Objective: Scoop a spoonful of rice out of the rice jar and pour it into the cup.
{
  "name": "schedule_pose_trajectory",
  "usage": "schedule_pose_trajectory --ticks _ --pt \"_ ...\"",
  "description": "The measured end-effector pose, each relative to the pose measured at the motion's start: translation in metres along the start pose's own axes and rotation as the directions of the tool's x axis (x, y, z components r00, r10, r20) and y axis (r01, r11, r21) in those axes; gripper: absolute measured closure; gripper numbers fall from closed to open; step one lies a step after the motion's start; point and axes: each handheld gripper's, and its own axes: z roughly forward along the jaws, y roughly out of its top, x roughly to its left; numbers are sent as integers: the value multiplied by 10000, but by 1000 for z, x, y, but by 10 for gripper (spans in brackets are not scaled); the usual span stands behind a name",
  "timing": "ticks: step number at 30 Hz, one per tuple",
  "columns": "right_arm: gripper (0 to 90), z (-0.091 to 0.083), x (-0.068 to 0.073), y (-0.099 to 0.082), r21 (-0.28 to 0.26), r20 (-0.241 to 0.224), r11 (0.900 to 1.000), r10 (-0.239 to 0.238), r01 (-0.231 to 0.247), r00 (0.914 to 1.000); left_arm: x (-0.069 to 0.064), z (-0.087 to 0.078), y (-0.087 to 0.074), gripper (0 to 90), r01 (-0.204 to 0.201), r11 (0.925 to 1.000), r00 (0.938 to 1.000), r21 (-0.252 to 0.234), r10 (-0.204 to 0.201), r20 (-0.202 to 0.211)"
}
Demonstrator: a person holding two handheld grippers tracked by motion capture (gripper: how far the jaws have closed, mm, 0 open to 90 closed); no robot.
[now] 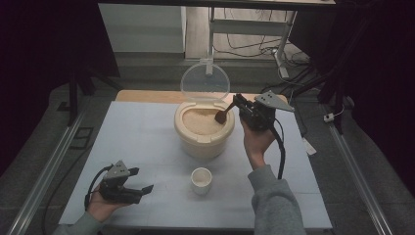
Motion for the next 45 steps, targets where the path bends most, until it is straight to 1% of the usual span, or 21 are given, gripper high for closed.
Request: schedule_pose_trajectory --ticks 3,6,9,12,14,17,18,20,23,25,27,29,33,37,41,42,44,45 --pt "832 8 1 -5 160 -116 9998 131 -129 9998 0 0 0 149 2 10000 10000 11 -2 12" --pt "832 14 1 -10 247 -210 9983 526 -521 9984 0 0 0 149 -22 10000 10000 30 21 16" --pt "833 21 -1 -18 329 -350 9932 1130 -1119 9930 0 1 0 149 -54 10000 10000 33 54 23" --pt "832 22 -6 -25 229 -442 9829 1835 -1826 9820 -1 1 0 150 -69 10000 10000 32 69 21" --pt "831 21 -10 -26 301 -518 9761 2165 -2152 9749 0 1 0 150 -66 10000 10000 58 66 36" --pt "826 20 -14 -28 352 -629 9627 2702 -2684 9608 -1 2 0 151 -77 9999 10000 85 76 48" --pt "825 19 -14 -28 340 -663 9589 2833 -2816 9567 -1 2 0 152 -83 9999 10000 87 82 45" --pt "824 19 -15 -29 335 -677 9543 2987 -2971 9519 -1 2 0 152 -93 9999 10000 79 92 31" --pt "823 19 -16 -30 345 -733 9447 3279 -3262 9419 -1 2 0 153 -91 9999 10000 65 90 36" --pt "825 18 -18 -30 330 -796 9346 3558 -3542 9312 0 2 0 154 -90 9999 10000 74 90 40" --pt "825 17 -19 -30 357 -827 9267 3758 -3741 9230 0 2 0 155 -84 9999 10000 75 84 47" --pt "824 17 -20 -31 368 -803 9205 3908 -3891 9170 -1 2 0 155 -95 9999 9999 73 94 49" --pt "822 16 -25 -35 309 -758 8919 4522 -4512 8887 -1 2 0 157 -112 9999 9999 72 112 51" --pt "826 14 -31 -38 221 -842 8597 5102 -5103 8559 0 2 0 158 -114 9999 9999 81 114 45" --pt "831 11 -33 -37 119 -975 8452 5328 -5343 8406 -1 2 1 160 -132 9999 9999 69 131 71" --pt "832 10 -34 -37 124 -1012 8439 5347 -5363 8390 -1 2 1 160 -135 9999 9999 68 135 76" --pt "831 9 -34 -37 174 -1073 8344 5494 -5509 8286 -1 2 1 161 -124 9999 9999 69 123 74" --pt "831 9 -34 -38 166 -1063 8317 5534 -5550 8261 -1 2 1 162 -125 9999 9999 69 125 78"
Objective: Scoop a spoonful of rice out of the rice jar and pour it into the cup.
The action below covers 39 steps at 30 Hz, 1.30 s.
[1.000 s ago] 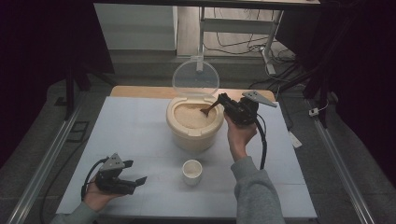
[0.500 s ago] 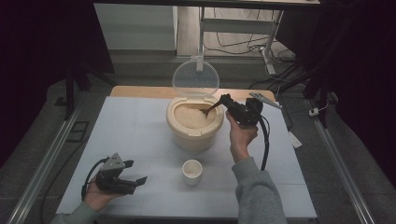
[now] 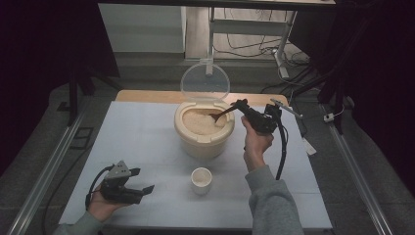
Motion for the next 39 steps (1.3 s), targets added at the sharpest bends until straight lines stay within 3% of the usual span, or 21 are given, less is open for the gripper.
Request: schedule_pose_trajectory --ticks 9,30,39 --pt "832 -2 -12 -3 -55 -51 9934 1147 -1147 9934 1 1 -1 163 10 10000 10000 29 -10 -4" --pt "832 -14 -19 2 -218 -403 9802 1960 -1969 9798 6 3 -2 153 170 9997 9994 168 -165 -315" --pt "832 -16 -19 3 -287 -470 9686 2454 -2469 9683 5 3 -3 153 114 9997 9994 196 -108 -327"
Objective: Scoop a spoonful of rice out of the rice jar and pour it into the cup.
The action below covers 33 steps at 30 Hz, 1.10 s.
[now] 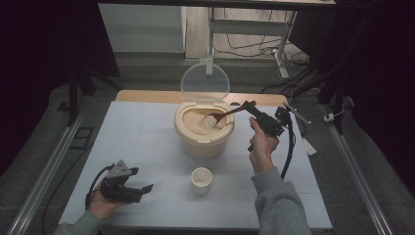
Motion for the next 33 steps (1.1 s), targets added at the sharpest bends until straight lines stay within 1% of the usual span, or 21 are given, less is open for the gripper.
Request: schedule_pose_trajectory --ticks 4,11,13,16,19,26,30,31,33 --pt "832 -1 1 0 -5 -129 9999 153 -153 9998 0 -1 0 154 0 10000 10000 -36 0 -36" --pt "832 -7 0 5 -89 -92 9999 110 -111 9999 0 -1 0 155 -47 10000 10000 -35 47 -39" --pt "833 -9 0 6 -37 -169 9999 128 -129 9998 -1 -1 0 155 -49 10000 10000 -27 49 -39" --pt "833 -12 1 8 -136 -252 9997 197 -200 9995 -1 0 1 155 -68 10000 10000 -4 68 -32" --pt "832 -14 2 10 -73 -292 9993 361 -363 9989 -1 -1 1 156 -81 10000 10000 -25 81 -31" --pt "832 -14 3 11 -1 -302 9989 465 -465 9985 0 -1 0 155 -22 10000 10000 -23 22 -75" --pt "832 -14 2 11 103 -322 9991 423 -420 9986 0 -1 0 152 -1 10000 10000 -34 1 -91" --pt "832 -14 2 11 99 -274 9987 495 -492 9984 1 -1 0 152 -8 10000 10000 -37 7 -93" --pt "832 -14 1 11 110 -318 9985 549 -545 9980 1 -1 0 152 7 10000 9999 -49 -8 -103"
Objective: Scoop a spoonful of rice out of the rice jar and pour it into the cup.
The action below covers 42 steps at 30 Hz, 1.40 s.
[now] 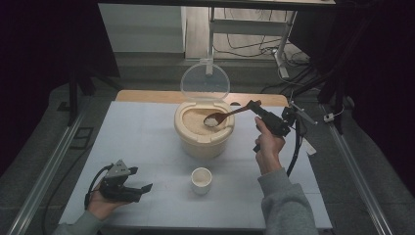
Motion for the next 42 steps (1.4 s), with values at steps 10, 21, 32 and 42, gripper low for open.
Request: schedule_pose_trajectory --ticks 10,21,32,42 --pt "832 -1 0 -1 36 -86 10000 7 -7 10000 0 0 0 150 -9 10000 10000 9 9 26" --pt "832 -13 10 -1 171 -638 9998 55 -44 9979 0 1 0 150 12 10000 10000 45 -13 44" --pt "832 -41 12 -20 1031 -1137 9939 521 -404 9921 -1 1 1 150 -10 10000 9999 69 9 109" --pt "833 -45 3 -47 1885 -1104 9818 454 -239 9928 -1 2 1 150 -5 10000 9999 97 4 107"
